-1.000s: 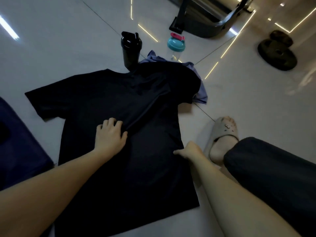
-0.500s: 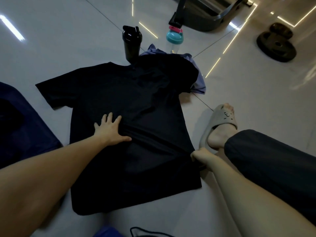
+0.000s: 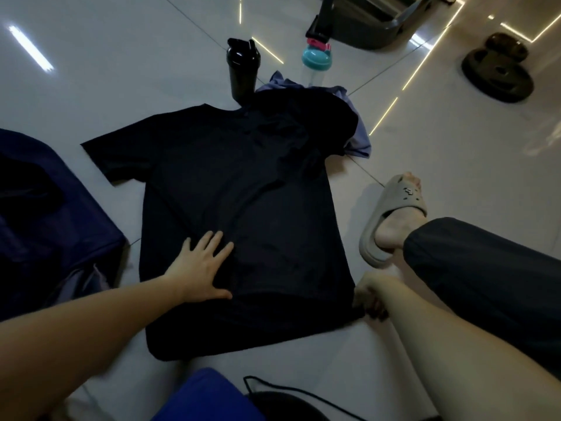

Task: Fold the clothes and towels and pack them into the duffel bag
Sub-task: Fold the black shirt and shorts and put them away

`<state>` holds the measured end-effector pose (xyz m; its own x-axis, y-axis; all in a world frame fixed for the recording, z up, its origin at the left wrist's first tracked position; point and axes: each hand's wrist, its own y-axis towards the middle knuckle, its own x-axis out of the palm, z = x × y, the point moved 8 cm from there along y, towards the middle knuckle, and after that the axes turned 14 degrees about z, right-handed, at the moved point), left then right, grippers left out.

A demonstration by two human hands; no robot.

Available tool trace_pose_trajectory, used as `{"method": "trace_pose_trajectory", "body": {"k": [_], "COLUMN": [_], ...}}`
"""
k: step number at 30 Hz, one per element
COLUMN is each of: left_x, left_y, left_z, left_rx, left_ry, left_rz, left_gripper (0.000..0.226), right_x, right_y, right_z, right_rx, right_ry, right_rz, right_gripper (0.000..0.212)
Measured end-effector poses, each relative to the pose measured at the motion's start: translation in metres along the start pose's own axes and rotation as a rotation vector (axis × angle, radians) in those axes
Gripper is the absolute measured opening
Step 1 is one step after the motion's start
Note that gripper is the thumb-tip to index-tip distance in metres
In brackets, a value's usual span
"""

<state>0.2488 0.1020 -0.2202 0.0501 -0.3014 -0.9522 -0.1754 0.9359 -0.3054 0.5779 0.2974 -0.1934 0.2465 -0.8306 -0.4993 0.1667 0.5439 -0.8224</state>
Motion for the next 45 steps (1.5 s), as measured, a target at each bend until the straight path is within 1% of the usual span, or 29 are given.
{"method": "trace_pose_trajectory", "body": {"k": [2, 3, 4, 5, 6, 7, 9, 11, 13, 14, 15, 17, 18, 21, 22, 23, 25, 26, 27, 28, 30, 31, 32, 34, 37, 40, 41, 43, 45], "left_x": [-0.006, -0.012, -0.016, -0.019, -0.020, -0.016, 0.002, 0.013, 0.024, 0.027, 0.029, 0.026, 0.024, 0.008, 0.007, 0.010, 0.020, 0.024, 0.025, 0.022, 0.010, 0.006, 0.008, 0.018, 0.015, -0.008, -0.016, -0.029, -0.047], "left_y": [-0.022, -0.032, -0.042, -0.053, -0.064, -0.074, -0.095, -0.115, -0.129, -0.133, -0.135, -0.134, -0.133, -0.122, -0.118, -0.116, -0.121, -0.124, -0.123, -0.117, -0.102, -0.099, -0.100, -0.103, -0.100, -0.080, -0.073, -0.055, -0.033], "left_z": [0.012, 0.018, 0.022, 0.027, 0.028, 0.027, 0.018, 0.006, -0.005, -0.009, -0.010, -0.009, -0.009, -0.022, -0.027, -0.028, -0.022, -0.020, -0.021, -0.026, -0.043, -0.047, -0.049, -0.049, -0.051, -0.065, -0.072, -0.088, -0.114], "left_rx": [0.133, 0.196, 0.258, 0.313, 0.345, 0.345, 0.302, 0.268, 0.235, 0.215, 0.197, 0.172, 0.137, -0.119, -0.207, -0.259, -0.314, -0.358, -0.408, -0.450, -0.473, -0.487, -0.507, -0.517, -0.484, -0.516, -0.559, -0.636, -0.677], "left_ry": [0.037, 0.032, 0.014, -0.013, -0.051, -0.083, -0.077, -0.049, -0.044, -0.038, -0.037, -0.049, -0.074, -0.286, -0.366, -0.431, -0.512, -0.549, -0.559, -0.528, -0.331, -0.264, -0.237, -0.218, -0.166, -0.225, -0.287, -0.428, -0.482], "left_rz": [0.059, 0.117, 0.185, 0.237, 0.229, 0.160, -0.029, -0.116, -0.147, -0.156, -0.154, -0.121, -0.113, -0.129, -0.178, -0.278, -0.578, -0.670, -0.686, -0.627, -0.361, -0.261, -0.229, -0.262, -0.326, -0.286, -0.267, -0.195, -0.058], "left_gripper": [0.110, 0.101, 0.090, 0.080, 0.072, 0.067, 0.067, 0.073, 0.075, 0.071, 0.063, 0.039, 0.032, 0.023, 0.020, 0.019, 0.026, 0.032, 0.039, 0.041, 0.039, 0.043, 0.050, 0.058, 0.045, 0.039, 0.036, 0.024, 0.022], "right_x": [-0.028, -0.042, -0.051, -0.054, -0.052, -0.045, -0.028, -0.008, 0.006, 0.011, 0.014, 0.017, 0.018, 0.019, 0.019, 0.020, 0.022, 0.022, 0.021, 0.021, 0.020, 0.019, 0.018, 0.017, 0.019, 0.013, 0.010, -0.001, -0.013], "right_y": [0.001, -0.004, -0.012, -0.019, -0.026, -0.031, -0.042, -0.051, -0.055, -0.056, -0.056, -0.055, -0.054, -0.053, -0.052, -0.051, -0.049, -0.049, -0.050, -0.050, -0.052, -0.055, -0.059, -0.066, -0.080, -0.096, -0.102, -0.113, -0.120], "right_z": [-0.015, -0.026, -0.041, -0.059, -0.078, -0.096, -0.128, -0.149, -0.162, -0.166, -0.168, -0.171, -0.171, -0.173, -0.173, -0.173, -0.173, -0.173, -0.173, -0.175, -0.179, -0.183, -0.186, -0.195, -0.208, -0.226, -0.233, -0.251, -0.277], "right_rx": [-0.075, -0.129, -0.207, -0.306, -0.408, -0.502, -0.656, -0.746, -0.788, -0.791, -0.786, -0.763, -0.756, -0.739, -0.732, -0.724, -0.705, -0.696, -0.689, -0.685, -0.700, -0.718, -0.740, -0.791, -0.875, -0.959, -0.984, -1.037, -1.078], "right_ry": [0.004, 0.020, 0.025, 0.019, 0.008, 0.012, 0.038, 0.020, -0.006, -0.019, -0.031, -0.055, -0.065, -0.096, -0.102, -0.110, -0.123, -0.126, -0.126, -0.125, -0.120, -0.119, -0.115, -0.114, -0.164, -0.175, -0.156, -0.104, -0.070], "right_rz": [0.313, 0.480, 0.597, 0.658, 0.670, 0.654, 0.569, 0.474, 0.411, 0.388, 0.367, 0.332, 0.320, 0.294, 0.292, 0.295, 0.298, 0.297, 0.295, 0.291, 0.298, 0.309, 0.327, 0.364, 0.403, 0.479, 0.508, 0.564, 0.605], "right_gripper": [0.025, 0.023, 0.020, 0.017, 0.014, 0.012, 0.010, 0.014, 0.016, 0.016, 0.017, 0.018, 0.020, 0.023, 0.023, 0.022, 0.020, 0.019, 0.018, 0.017, 0.016, 0.015, 0.013, 0.008, 0.004, 0.002, 0.005, 0.018, 0.037]}}
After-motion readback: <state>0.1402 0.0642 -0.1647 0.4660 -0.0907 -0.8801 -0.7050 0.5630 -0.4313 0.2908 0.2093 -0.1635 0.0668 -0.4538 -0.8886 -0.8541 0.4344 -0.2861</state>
